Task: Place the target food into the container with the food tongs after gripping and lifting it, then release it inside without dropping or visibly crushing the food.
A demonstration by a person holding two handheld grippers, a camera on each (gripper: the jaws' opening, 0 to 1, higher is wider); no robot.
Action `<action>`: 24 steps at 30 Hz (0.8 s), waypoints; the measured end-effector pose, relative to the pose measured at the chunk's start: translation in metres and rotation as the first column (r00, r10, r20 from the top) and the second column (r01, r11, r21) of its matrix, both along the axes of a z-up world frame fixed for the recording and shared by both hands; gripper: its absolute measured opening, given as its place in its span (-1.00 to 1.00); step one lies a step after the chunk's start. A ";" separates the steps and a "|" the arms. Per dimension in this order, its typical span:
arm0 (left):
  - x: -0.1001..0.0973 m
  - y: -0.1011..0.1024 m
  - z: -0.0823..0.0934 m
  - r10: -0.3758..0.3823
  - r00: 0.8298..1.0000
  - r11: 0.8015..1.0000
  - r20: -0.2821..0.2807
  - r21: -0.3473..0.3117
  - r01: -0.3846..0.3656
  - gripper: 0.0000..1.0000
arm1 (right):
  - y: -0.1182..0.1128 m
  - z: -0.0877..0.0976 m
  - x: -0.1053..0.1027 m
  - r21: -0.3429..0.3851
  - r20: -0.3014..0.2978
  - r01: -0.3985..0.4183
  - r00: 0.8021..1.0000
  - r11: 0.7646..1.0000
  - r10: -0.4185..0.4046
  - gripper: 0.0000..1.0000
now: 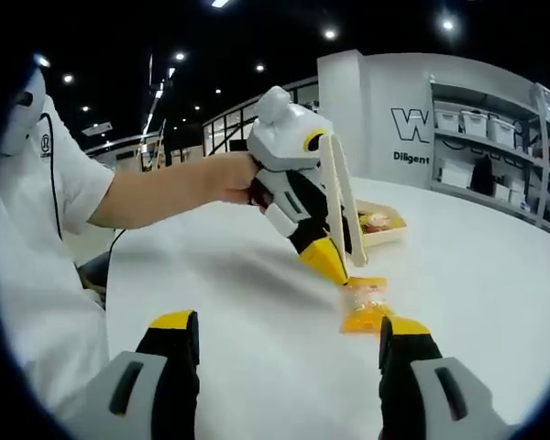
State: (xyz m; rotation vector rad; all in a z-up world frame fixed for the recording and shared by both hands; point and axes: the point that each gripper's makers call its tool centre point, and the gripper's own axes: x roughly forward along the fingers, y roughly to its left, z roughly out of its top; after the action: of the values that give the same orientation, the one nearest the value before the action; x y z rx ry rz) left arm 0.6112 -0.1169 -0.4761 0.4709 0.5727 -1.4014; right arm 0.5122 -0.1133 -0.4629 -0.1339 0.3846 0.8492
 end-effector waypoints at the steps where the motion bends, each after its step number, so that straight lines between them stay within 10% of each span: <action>1: 0.000 0.000 -0.001 0.000 1.000 1.000 -0.002 0.002 0.000 -0.43 | 0.000 0.000 0.000 0.001 0.000 0.000 1.000 1.000 0.000 0.59; 24: -0.025 -0.004 -0.016 -0.037 0.999 0.999 -0.036 0.021 0.038 -0.43 | -0.003 -0.003 -0.002 0.003 -0.006 0.006 1.000 1.000 -0.006 0.59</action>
State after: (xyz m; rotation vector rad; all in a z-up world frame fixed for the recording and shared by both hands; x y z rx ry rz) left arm 0.5861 -0.1213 -0.4917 0.4770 0.6112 -1.4432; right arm 0.5103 -0.1162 -0.4657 -0.1277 0.3889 0.8445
